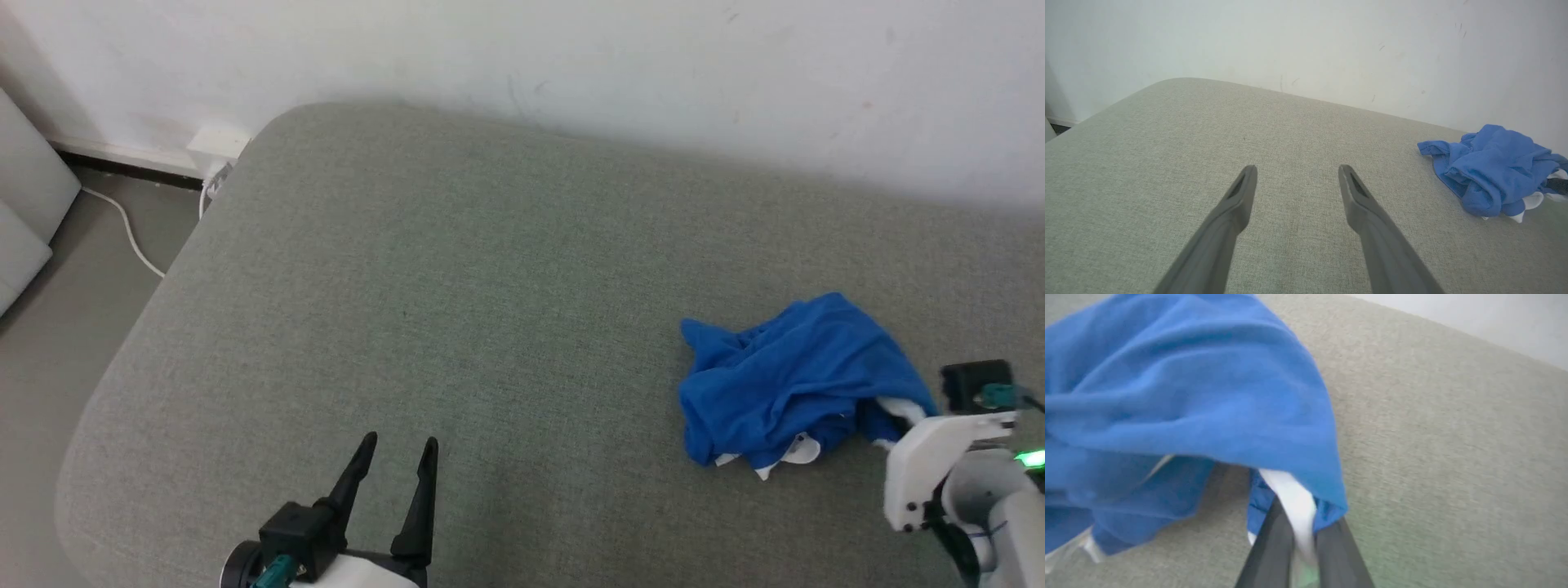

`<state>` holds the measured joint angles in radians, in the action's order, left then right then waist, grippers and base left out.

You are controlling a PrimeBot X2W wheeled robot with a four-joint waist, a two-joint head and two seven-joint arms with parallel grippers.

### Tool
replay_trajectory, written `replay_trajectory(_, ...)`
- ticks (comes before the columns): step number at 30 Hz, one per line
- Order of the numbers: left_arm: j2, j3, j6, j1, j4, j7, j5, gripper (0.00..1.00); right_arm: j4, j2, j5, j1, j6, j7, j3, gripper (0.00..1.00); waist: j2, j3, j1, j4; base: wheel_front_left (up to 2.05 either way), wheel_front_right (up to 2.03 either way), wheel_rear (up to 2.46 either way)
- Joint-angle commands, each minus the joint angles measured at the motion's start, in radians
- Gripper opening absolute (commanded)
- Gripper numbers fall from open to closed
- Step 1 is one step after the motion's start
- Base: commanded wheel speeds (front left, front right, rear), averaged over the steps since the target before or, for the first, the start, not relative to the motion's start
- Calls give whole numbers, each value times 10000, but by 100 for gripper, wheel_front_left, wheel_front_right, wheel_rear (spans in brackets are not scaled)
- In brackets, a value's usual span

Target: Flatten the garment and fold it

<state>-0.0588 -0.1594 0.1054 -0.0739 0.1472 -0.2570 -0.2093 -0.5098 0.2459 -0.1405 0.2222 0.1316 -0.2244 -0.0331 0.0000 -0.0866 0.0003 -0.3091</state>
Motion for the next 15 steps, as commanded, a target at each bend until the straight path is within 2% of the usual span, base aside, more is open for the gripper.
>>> replay_trajectory(1,65,34,82,93,39,-47,97,100,-49,66,166,182,-9,263,-271,0,0,106,-3,95,0,0,0)
replay_trajectory(4,73,-11,112,56,107,-47,137,100,130,-77,125,435,-9,1098,-1120,0,0,320,-3,237,0,0,0)
replay_trajectory(7,77,13,130,-10,137,-47,159,100,635,120,545,626,-9,1619,-1519,0,0,554,-3,400,0,0,0)
replay_trajectory(10,79,13,151,-92,156,-47,193,100,1340,305,1080,824,-9,1928,-1761,0,0,753,-3,519,0,0,0)
replay_trajectory(15,82,-32,178,-182,167,-47,243,100,2795,162,1873,1219,-9,2323,-1824,0,0,959,-3,567,0,0,0)
